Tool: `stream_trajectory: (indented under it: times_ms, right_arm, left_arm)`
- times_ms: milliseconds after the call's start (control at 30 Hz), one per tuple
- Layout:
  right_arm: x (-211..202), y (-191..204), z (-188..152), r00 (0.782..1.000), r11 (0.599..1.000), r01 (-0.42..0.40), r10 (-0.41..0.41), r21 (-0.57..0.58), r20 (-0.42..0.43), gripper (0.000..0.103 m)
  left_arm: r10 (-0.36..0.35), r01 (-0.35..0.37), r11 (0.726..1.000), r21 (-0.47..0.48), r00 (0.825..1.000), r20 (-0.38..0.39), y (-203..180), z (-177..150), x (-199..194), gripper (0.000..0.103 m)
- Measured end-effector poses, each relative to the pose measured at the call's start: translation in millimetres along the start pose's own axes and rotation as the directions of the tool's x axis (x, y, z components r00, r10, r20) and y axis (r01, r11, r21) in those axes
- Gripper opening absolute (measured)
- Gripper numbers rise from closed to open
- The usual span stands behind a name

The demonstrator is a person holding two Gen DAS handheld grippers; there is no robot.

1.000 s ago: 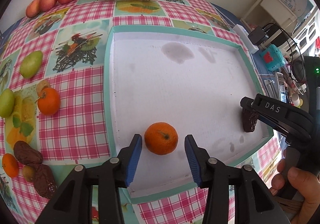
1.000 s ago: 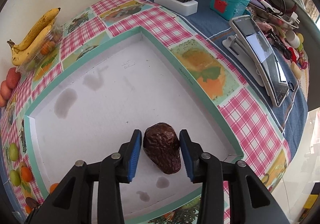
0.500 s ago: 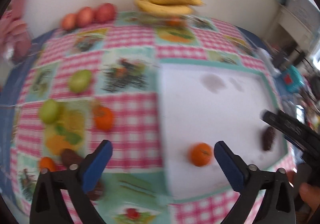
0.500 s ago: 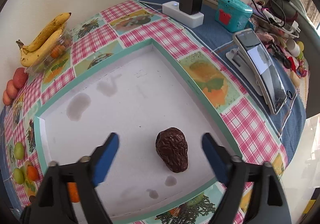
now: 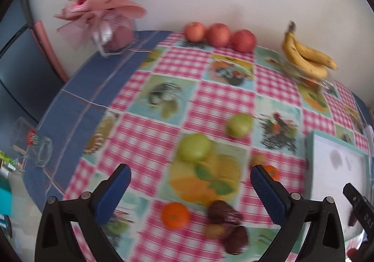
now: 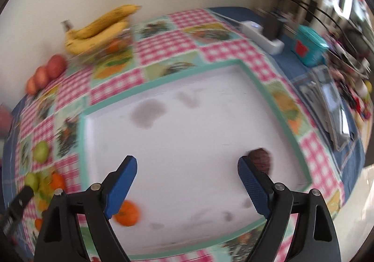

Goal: Organize fruits
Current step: 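Move both tools back to the fruit on the tablecloth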

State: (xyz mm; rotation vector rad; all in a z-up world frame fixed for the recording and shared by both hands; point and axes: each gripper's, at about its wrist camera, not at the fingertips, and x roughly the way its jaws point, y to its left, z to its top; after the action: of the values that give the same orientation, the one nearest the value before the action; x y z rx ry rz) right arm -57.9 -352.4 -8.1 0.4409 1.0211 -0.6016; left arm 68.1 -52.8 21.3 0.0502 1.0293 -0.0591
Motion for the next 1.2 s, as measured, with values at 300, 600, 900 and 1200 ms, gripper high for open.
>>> stream_trajectory:
  times_ms: [300,600,900,1200]
  right_arm:
    - [-17.5,76.4,-19.3,0.982,0.973,-0.19,0.189,-0.13,-0.023,0.089]
    - [-34.0,124.7,-39.6,0.96,0.93,-0.278,0.269,-0.24,-0.072,0.089]
    - [-35.4,151.5,-67.9,0.952,0.889,-0.306,0.274,-0.34,-0.139,0.089]
    - [-3.4,176.1,-99.5,0.933,0.849,-0.323,0.211,-0.418,-0.292,0.089]
  left_arm:
    - [0.006,-0.002,0.994,-0.106,0.999,0.037,64.5,6.1,-13.8,0.103]
    - [-0.079,0.075,0.986,-0.146,0.997,-0.021,76.1,0.7,-16.2,0.103]
    - [-0.151,0.127,0.983,-0.131,0.971,-0.186,59.9,-17.2,22.8,0.102]
    - [-0.188,0.145,0.978,-0.151,0.926,-0.327,49.3,-38.7,58.2,0.091]
